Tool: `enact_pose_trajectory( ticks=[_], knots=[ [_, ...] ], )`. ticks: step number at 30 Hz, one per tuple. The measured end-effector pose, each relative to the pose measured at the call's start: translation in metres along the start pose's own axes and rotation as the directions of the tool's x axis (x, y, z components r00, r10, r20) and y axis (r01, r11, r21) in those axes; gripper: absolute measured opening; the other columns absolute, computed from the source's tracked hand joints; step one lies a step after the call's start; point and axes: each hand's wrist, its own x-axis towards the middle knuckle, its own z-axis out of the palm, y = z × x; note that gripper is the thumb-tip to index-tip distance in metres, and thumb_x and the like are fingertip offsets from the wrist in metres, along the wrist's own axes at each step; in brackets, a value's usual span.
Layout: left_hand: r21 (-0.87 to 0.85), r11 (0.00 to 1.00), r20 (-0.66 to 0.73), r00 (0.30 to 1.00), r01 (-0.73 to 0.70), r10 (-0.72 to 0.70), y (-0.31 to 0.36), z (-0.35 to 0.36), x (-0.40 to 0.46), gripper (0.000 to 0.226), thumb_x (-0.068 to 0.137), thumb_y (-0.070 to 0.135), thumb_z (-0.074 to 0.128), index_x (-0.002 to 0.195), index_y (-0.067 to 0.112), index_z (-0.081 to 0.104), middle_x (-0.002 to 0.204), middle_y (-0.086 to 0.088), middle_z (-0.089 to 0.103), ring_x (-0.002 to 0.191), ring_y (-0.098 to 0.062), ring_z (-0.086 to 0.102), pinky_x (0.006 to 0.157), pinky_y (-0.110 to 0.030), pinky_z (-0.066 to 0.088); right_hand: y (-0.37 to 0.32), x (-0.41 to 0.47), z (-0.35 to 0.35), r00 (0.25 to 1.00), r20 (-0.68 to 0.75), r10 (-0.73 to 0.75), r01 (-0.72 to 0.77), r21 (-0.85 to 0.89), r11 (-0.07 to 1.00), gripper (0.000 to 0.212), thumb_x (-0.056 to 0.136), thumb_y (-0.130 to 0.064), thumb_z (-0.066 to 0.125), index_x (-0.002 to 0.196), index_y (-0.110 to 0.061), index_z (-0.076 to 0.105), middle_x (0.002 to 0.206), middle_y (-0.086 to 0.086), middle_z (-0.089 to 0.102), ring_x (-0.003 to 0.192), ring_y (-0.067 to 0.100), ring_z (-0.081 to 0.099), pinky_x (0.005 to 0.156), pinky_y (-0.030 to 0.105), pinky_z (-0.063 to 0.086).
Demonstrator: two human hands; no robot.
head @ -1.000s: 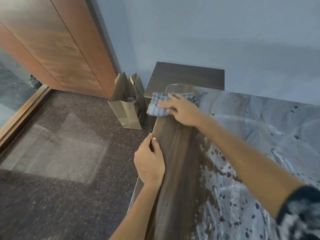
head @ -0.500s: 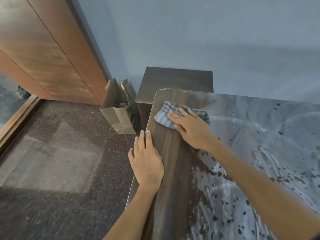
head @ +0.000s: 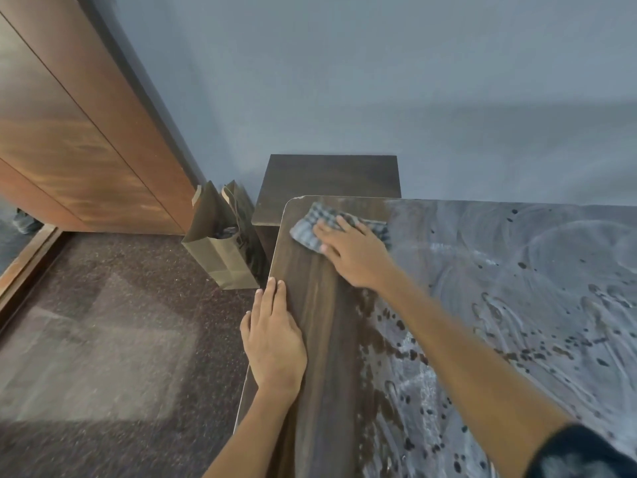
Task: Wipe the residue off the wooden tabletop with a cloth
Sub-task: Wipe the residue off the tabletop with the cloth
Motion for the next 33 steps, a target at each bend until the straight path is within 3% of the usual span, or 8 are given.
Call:
enact_pose_trajectory(
  ticks=[5, 9, 16, 18, 21, 25, 28, 33],
  knots=[
    [0.144, 0.968, 0.035, 0.979, -0.203, 0.2, 0.008, -0.005, 0.005, 0.048, 0.089, 0.012, 0.028, 0.128, 0.016, 0.055, 0.135, -0.001, 0.053, 0.13, -0.02, 0.044, 0.107, -0.042, 0.035, 0.048, -0.017, -0.019, 0.981, -0.019, 0.193, -0.194, -0.078, 0.978, 0.048, 0.101, -0.04, 0.016, 0.147, -0.026, 0.022, 0.154, -0.003, 0.023, 0.142, 0.019, 0.018, 0.115, 0.038, 0.015],
    [0.118, 0.957, 0.119, 0.96, -0.266, 0.252, 0.011, -0.01, 0.004, 0.049, 0.099, 0.011, 0.022, 0.147, 0.021, 0.02, 0.155, 0.003, 0.017, 0.144, -0.013, 0.01, 0.116, -0.029, 0.003, 0.064, 0.029, -0.027, 0.946, 0.034, 0.322, -0.32, -0.059, 0.946, 0.048, 0.102, -0.037, 0.016, 0.147, -0.022, 0.023, 0.155, 0.0, 0.021, 0.143, 0.024, 0.015, 0.115, 0.039, 0.01],
    [0.127, 0.96, 0.114, 0.965, -0.249, 0.235, 0.018, -0.013, 0.003, 0.049, 0.099, 0.011, 0.024, 0.147, 0.018, 0.019, 0.155, -0.001, 0.017, 0.144, -0.018, 0.011, 0.116, -0.032, 0.008, 0.009, -0.036, -0.008, 0.993, 0.093, -0.07, 0.074, -0.037, 0.997, 0.048, 0.102, -0.036, 0.019, 0.148, -0.026, 0.016, 0.155, -0.008, 0.014, 0.144, 0.018, 0.006, 0.117, 0.038, 0.0],
    [0.129, 0.957, 0.125, 0.962, -0.26, 0.245, 0.017, -0.012, 0.004, 0.048, 0.1, 0.012, 0.025, 0.147, 0.017, 0.02, 0.155, -0.001, 0.017, 0.144, -0.019, 0.012, 0.116, -0.033, 0.009, 0.02, -0.068, -0.011, 0.994, 0.076, -0.077, 0.082, -0.063, 0.995, 0.048, 0.101, -0.04, 0.017, 0.148, -0.03, 0.014, 0.154, -0.014, 0.012, 0.144, 0.014, 0.007, 0.116, 0.036, 0.003],
    [0.115, 0.955, 0.127, 0.957, -0.275, 0.261, 0.015, -0.011, 0.005, 0.046, 0.1, 0.014, 0.029, 0.145, 0.017, 0.027, 0.153, -0.003, 0.024, 0.143, -0.021, 0.017, 0.115, -0.034, 0.012, 0.072, -0.074, -0.023, 0.989, -0.027, 0.142, -0.144, -0.115, 0.983, 0.05, 0.099, -0.045, 0.016, 0.147, -0.031, 0.018, 0.153, -0.012, 0.017, 0.142, 0.016, 0.015, 0.113, 0.041, 0.015],
    [0.07, 0.954, 0.117, 0.952, -0.293, 0.284, 0.01, -0.006, 0.006, 0.041, 0.1, 0.017, 0.033, 0.141, 0.017, 0.038, 0.15, 0.0, 0.032, 0.141, -0.021, 0.021, 0.115, -0.033, 0.012, 0.124, -0.023, -0.031, 0.889, -0.088, 0.449, -0.452, -0.026, 0.891, 0.048, 0.101, -0.038, 0.019, 0.147, -0.024, 0.022, 0.156, -0.003, 0.018, 0.142, 0.027, 0.014, 0.115, 0.047, 0.01],
    [0.037, 0.948, 0.088, 0.946, -0.315, 0.311, 0.007, -0.001, 0.008, 0.038, 0.1, 0.021, 0.034, 0.135, 0.015, 0.047, 0.144, -0.001, 0.042, 0.138, -0.023, 0.03, 0.114, -0.037, 0.021, 0.09, 0.008, -0.017, 0.933, -0.063, 0.355, -0.358, -0.04, 0.933, 0.048, 0.101, -0.035, 0.018, 0.148, -0.021, 0.019, 0.156, 0.0, 0.016, 0.143, 0.027, 0.011, 0.116, 0.046, 0.007],
    [-0.048, 0.948, 0.04, 0.947, -0.316, 0.317, 0.006, 0.001, 0.007, 0.048, 0.097, 0.036, 0.025, 0.128, 0.014, 0.055, 0.136, -0.002, 0.051, 0.133, -0.024, 0.038, 0.111, -0.042, 0.029, 0.015, -0.047, 0.005, 1.0, -0.025, -0.014, 0.013, -0.041, 0.999, 0.048, 0.102, -0.035, 0.018, 0.149, -0.025, 0.013, 0.156, -0.009, 0.011, 0.144, 0.017, 0.004, 0.117, 0.038, -0.001]
  ],
)
